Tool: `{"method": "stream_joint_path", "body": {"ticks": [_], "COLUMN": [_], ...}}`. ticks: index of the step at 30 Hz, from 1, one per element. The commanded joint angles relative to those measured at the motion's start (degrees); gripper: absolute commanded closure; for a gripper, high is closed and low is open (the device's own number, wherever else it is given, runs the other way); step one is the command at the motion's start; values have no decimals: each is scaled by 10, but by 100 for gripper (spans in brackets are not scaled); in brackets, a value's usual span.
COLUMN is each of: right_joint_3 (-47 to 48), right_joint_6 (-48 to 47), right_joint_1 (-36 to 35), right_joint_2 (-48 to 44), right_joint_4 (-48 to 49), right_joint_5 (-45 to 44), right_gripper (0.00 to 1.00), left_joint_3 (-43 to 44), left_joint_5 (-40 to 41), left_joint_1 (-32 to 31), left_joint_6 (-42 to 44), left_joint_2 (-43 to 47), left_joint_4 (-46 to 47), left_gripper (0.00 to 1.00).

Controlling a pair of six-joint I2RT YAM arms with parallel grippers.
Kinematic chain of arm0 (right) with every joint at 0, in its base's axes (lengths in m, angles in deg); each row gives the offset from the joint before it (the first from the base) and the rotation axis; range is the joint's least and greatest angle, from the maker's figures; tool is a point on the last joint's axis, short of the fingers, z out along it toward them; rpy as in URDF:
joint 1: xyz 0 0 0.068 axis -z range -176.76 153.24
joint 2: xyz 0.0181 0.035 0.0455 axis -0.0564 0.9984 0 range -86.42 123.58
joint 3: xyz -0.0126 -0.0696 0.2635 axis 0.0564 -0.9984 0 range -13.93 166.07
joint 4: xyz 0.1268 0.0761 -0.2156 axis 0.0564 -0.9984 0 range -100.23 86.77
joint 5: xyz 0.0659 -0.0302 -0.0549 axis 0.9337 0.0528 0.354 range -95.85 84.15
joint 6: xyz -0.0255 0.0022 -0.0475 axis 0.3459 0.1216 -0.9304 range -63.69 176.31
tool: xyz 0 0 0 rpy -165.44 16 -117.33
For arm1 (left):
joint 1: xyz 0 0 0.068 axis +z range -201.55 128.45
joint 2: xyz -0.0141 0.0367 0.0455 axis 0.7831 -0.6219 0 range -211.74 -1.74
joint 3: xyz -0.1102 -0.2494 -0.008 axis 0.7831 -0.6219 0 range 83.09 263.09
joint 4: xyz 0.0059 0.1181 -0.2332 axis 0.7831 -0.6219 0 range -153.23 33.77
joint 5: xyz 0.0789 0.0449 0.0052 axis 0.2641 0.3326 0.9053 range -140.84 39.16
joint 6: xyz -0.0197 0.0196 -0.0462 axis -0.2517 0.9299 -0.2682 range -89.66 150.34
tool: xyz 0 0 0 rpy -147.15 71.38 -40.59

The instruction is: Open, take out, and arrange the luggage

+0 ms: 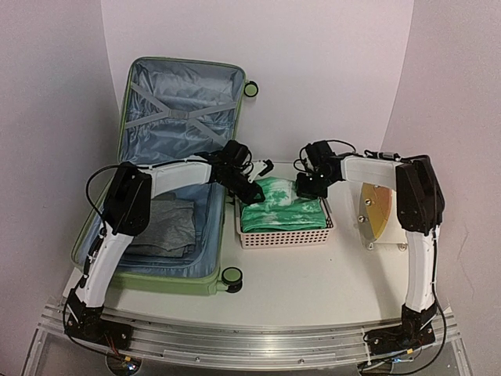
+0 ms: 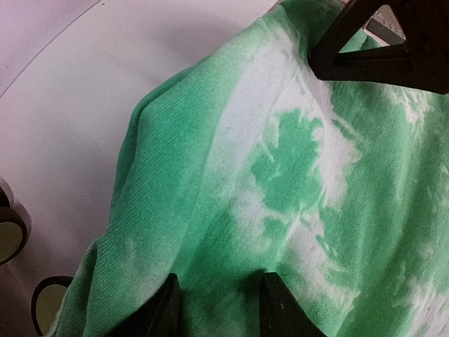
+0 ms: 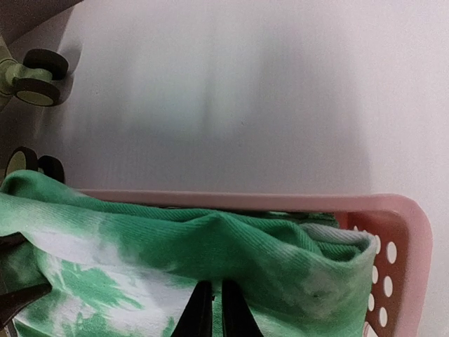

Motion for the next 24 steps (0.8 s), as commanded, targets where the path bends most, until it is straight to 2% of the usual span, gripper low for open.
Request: {"method": "stream_joint_path", "body": {"ticks": [1,5,6,7,8,10,12,14,17,20,24], "right_joint_3": [35,57,68,72,80,94,114,153,265,369,499], "right_joint_6": [-26,-39,-24,-16,4,33,54,76,105,115,149], "right_joint_1": [2,-26,-42,-51,-62,-80,-109,-150,-217,-255,-304], "right_joint_2": [-52,-97,-113,-119,-125,-128,-120,-89,11,87,220], "right_joint_4": [-11,-11,-11,-9,-2,21,43,56,59,60,78], "right_joint_5": [-42,-40,-37,-34,-24,-5,4,5,17,17,23], "right_gripper": [91,81,73,69,61,53,49,49,43,42,43], "left_joint_3": [24,46,44,41,38,46,36,-1,-91,-169,-326], "left_joint_5": [22,-50,-85,-92,-102,-115,-134,-153,-123,-116,-99], "left_joint_1": [33,33,34,34,34,43,69,118,192,257,359], "left_joint_6": [20,26,31,33,36,31,10,-15,-30,-39,-44], "left_joint_2": [48,104,141,154,179,201,230,265,332,374,434], "left_joint_4": [-29,-53,-62,-66,-81,-125,-152,-177,-205,-209,-190], "left_gripper": [59,51,44,42,36,29,23,20,18,18,20]}}
